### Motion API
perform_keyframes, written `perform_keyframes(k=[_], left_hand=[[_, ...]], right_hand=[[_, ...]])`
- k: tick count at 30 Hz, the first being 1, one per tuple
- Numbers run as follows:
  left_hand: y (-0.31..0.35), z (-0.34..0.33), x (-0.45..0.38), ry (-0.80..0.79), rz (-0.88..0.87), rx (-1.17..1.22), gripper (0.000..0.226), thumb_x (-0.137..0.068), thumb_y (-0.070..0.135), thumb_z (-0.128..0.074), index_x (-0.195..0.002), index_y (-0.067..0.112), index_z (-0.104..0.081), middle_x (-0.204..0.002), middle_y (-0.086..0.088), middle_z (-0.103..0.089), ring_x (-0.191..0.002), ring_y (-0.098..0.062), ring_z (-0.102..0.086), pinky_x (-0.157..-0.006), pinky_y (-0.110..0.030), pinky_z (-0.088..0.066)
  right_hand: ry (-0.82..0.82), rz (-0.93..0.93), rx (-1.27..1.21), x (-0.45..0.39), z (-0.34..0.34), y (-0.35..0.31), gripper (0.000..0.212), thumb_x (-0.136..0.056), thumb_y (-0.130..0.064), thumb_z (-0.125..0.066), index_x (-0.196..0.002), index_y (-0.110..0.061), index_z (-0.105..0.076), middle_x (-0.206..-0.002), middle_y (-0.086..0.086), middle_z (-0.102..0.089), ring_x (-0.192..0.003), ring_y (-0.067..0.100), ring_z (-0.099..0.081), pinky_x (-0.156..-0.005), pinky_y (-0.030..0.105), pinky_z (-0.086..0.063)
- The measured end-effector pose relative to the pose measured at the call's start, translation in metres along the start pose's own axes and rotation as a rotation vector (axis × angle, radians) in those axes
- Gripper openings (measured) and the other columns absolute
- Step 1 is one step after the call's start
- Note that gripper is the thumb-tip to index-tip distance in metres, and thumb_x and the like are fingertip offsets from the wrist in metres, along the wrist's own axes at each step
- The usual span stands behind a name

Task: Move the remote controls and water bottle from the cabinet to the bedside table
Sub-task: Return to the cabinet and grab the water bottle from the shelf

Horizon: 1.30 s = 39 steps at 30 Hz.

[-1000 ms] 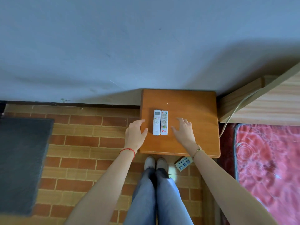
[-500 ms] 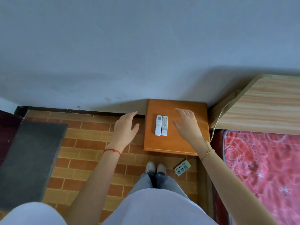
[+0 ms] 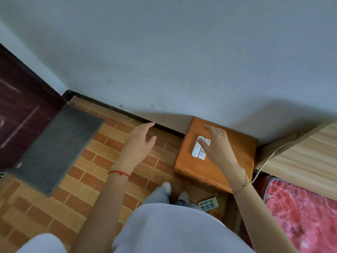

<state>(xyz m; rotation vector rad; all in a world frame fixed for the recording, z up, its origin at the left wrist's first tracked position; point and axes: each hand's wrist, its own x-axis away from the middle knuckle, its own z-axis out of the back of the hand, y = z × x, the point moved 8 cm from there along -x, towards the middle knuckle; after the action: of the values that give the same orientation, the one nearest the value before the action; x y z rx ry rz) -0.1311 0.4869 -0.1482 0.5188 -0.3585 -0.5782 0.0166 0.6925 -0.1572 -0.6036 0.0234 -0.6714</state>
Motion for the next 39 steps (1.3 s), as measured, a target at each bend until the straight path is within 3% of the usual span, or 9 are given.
perform_keyframes(k=[7, 19, 30, 35, 39], left_hand=[[-0.061, 0.063, 0.060, 0.178, 0.164, 0.034, 0.051, -0.095, 0.032, -0.054, -0.143, 0.028, -0.039, -0.148, 0.004, -0.044, -0.139, -0.016, -0.038, -0.114, -0.044, -0.035], [-0.236, 0.165, 0.203, 0.498, 0.568, 0.059, 0.049, -0.094, 0.027, -0.057, -0.141, 0.020, -0.045, -0.142, -0.003, -0.051, -0.131, -0.021, -0.046, -0.107, -0.035, -0.035], [-0.388, 0.263, 0.356, 0.695, 0.945, 0.031, 0.048, -0.094, 0.025, -0.058, -0.140, 0.024, -0.044, -0.137, -0.005, -0.054, -0.126, -0.025, -0.051, -0.104, -0.043, -0.043], [-0.433, 0.288, 0.417, 0.786, 1.061, 0.063, 0.046, -0.092, 0.022, -0.059, -0.138, 0.021, -0.048, -0.134, -0.005, -0.056, -0.122, -0.029, -0.053, -0.100, -0.049, -0.045], [-0.464, 0.297, 0.456, 0.862, 1.180, 0.090, 0.047, -0.093, 0.025, -0.058, -0.139, 0.024, -0.046, -0.138, -0.004, -0.054, -0.126, -0.025, -0.052, -0.104, -0.048, -0.043]], right_hand=[[-0.165, 0.226, 0.046, -0.014, -0.035, -0.095, 0.055, -0.095, -0.033, -0.056, -0.145, -0.020, -0.038, -0.145, 0.004, -0.045, -0.141, 0.023, -0.028, -0.113, 0.041, -0.030], [-0.444, 0.677, 0.167, 0.013, -0.175, -0.321, 0.051, -0.094, -0.039, -0.053, -0.142, -0.027, -0.039, -0.146, -0.002, -0.045, -0.139, 0.025, -0.032, -0.114, 0.047, -0.033], [-0.681, 1.061, 0.130, 0.116, -0.334, -0.563, 0.056, -0.094, -0.030, -0.057, -0.145, -0.017, -0.038, -0.146, 0.003, -0.044, -0.140, 0.022, -0.030, -0.113, 0.038, -0.030], [-0.770, 1.216, 0.145, 0.167, -0.387, -0.639, 0.055, -0.094, -0.032, -0.057, -0.144, -0.016, -0.039, -0.142, 0.006, -0.047, -0.136, 0.022, -0.032, -0.113, 0.038, -0.031], [-0.854, 1.320, 0.166, 0.204, -0.427, -0.687, 0.056, -0.094, -0.033, -0.057, -0.144, -0.017, -0.039, -0.142, 0.005, -0.046, -0.137, 0.021, -0.031, -0.113, 0.038, -0.031]])
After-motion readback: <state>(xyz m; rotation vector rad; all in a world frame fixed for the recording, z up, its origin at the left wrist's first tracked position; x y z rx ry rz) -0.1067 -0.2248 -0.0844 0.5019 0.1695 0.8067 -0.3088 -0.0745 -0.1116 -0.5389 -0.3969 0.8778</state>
